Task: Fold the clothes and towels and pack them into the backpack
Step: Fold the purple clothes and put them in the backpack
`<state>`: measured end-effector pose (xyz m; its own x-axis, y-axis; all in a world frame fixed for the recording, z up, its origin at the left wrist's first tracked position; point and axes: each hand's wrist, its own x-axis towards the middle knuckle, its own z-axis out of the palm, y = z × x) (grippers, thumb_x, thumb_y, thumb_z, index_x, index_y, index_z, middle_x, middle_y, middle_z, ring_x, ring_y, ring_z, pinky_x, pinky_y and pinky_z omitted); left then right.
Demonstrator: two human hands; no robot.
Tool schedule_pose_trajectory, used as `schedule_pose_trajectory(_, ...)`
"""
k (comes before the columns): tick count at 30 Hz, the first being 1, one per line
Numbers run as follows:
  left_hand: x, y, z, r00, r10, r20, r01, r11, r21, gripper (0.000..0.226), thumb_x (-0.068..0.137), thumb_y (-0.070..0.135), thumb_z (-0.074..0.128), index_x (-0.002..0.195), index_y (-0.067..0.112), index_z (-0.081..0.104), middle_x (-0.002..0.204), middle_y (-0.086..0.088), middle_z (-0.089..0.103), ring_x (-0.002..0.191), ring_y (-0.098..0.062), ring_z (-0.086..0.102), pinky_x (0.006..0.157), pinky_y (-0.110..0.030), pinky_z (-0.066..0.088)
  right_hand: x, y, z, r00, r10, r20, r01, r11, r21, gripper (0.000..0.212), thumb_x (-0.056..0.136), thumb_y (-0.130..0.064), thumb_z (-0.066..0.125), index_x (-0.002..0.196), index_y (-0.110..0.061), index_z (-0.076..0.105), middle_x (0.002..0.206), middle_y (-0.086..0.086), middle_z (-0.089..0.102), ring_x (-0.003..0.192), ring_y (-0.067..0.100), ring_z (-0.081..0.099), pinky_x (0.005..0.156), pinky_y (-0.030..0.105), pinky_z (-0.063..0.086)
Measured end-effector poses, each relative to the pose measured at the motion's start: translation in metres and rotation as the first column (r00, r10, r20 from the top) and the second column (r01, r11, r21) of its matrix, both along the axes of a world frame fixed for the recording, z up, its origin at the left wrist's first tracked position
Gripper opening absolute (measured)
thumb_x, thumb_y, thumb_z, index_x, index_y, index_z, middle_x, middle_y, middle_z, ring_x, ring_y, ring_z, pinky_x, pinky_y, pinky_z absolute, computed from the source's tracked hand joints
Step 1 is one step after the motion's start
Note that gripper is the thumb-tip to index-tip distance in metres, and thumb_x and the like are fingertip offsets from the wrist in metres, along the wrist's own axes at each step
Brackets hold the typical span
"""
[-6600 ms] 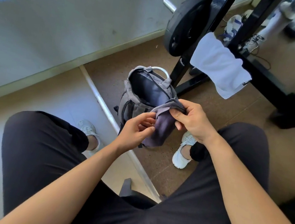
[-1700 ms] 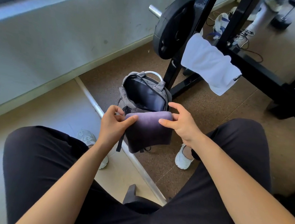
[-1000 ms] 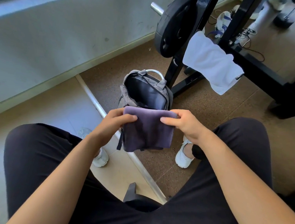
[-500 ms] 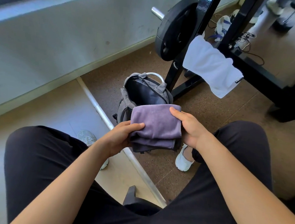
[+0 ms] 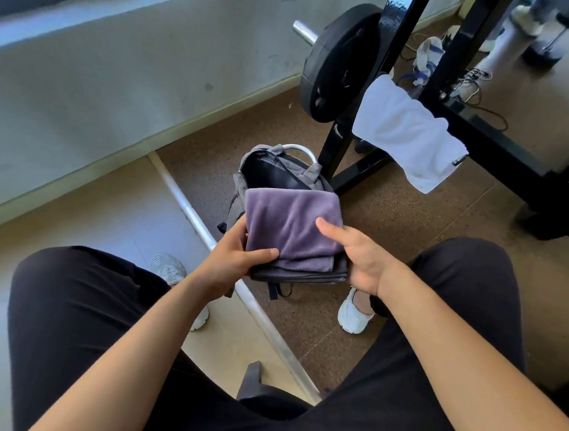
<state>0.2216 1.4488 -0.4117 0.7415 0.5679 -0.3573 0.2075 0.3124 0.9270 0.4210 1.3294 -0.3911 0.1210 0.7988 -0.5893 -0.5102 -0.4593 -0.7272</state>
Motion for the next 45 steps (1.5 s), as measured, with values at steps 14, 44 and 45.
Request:
schedule_pose_trajectory(14,-0.004,0.012,0.005,0.969,0.067,0.239,-0.029,0.987,-0.157,0.051,0.096,-0.006,0.055,0.141,0.018,0.052,0.121,-0.016,0.071,0.108,-0.03,0.07,0.088,-0.037,0.06,0.005,-0.001,-0.001,0.998,-0.022,0.064,0.012,0.988,0.152,0.04,0.097,-0.004,0.059,0.136,0.0,0.054,0.127,0.02,0.067,0.117,0.032,0.066,0.095,0.039,0.055)
schedule_pose_trajectory(44,-0.002,0.018,-0.021,0.977,0.16,-0.142,-0.15,0.986,0.075,0.082,0.052,0.03,0.099,0.126,0.023,0.064,0.116,-0.011,0.072,0.109,-0.027,0.071,0.096,-0.047,0.059,0.001,0.0,-0.017,0.723,0.134,0.678,-0.288,0.95,0.119,0.027,0.08,-0.008,0.08,0.086,-0.015,0.054,0.09,0.001,0.056,0.084,0.007,0.053,0.079,0.025,0.046)
schedule_pose_trajectory(45,-0.001,0.018,-0.023,0.975,0.174,-0.137,-0.168,0.984,0.052,0.077,0.051,0.032,0.099,0.121,0.021,0.069,0.113,-0.011,0.075,0.109,-0.029,0.072,0.099,-0.05,0.057,0.0,0.0,-0.017,0.712,0.114,0.693,-0.274,0.954,0.125,0.026,0.08,-0.007,0.08,0.088,-0.013,0.055,0.092,0.003,0.058,0.086,0.009,0.055,0.082,0.026,0.046)
